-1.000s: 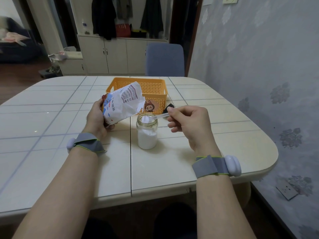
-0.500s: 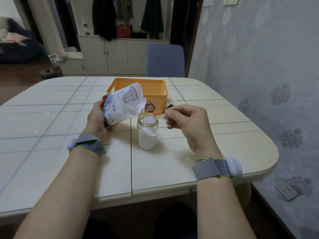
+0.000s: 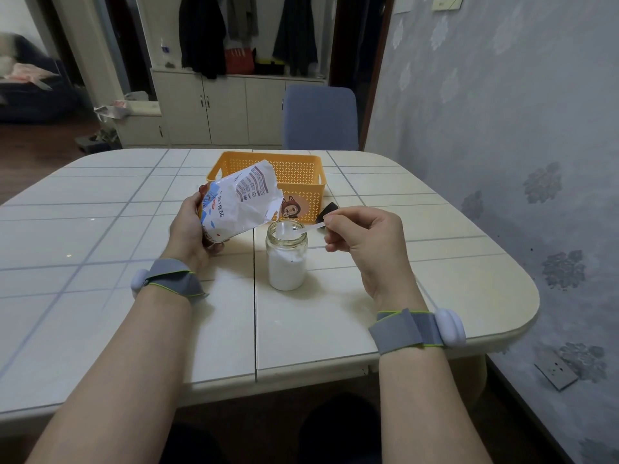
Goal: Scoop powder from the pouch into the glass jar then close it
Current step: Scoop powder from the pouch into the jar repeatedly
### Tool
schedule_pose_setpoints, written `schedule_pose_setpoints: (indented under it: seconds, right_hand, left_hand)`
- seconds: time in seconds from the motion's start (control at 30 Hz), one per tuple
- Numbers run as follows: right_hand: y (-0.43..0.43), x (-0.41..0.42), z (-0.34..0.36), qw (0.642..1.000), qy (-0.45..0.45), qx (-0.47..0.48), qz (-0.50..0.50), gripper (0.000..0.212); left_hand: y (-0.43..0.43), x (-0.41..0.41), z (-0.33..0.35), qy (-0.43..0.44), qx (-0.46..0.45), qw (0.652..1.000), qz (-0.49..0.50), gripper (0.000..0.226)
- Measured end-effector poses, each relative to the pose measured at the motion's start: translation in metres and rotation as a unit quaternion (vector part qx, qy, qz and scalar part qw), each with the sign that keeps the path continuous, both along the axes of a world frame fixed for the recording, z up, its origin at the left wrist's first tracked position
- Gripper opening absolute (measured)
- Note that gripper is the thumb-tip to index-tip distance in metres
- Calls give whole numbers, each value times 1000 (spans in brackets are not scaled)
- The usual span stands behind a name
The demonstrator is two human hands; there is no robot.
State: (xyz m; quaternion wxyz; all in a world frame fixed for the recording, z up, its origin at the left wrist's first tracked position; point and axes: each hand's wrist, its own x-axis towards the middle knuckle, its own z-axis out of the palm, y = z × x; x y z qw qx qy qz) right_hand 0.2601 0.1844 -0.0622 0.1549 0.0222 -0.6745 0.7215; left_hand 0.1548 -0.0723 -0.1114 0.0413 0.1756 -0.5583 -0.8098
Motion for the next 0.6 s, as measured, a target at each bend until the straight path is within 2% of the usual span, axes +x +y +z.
schedule_pose_setpoints:
  seconds: [0.27,0.33,0.47,0.6]
  right_hand:
    - [0,-3,19,996,16,-82,-17,12]
    - [-3,-6,27,997,24,-77,-9,13]
    - [-24,-20,34,999,43,7,33,13]
    - [-54,-39,35,974,78,205,49,9]
  left_hand:
    - [0,-1,-1,2,1,1000,-4,34]
    - [1,-1,-1,1,0,1000,-5,34]
    - [0,-1,0,-1,0,1000,-11,32]
    - [-2,-3,-2,4,-2,1000,-25,33]
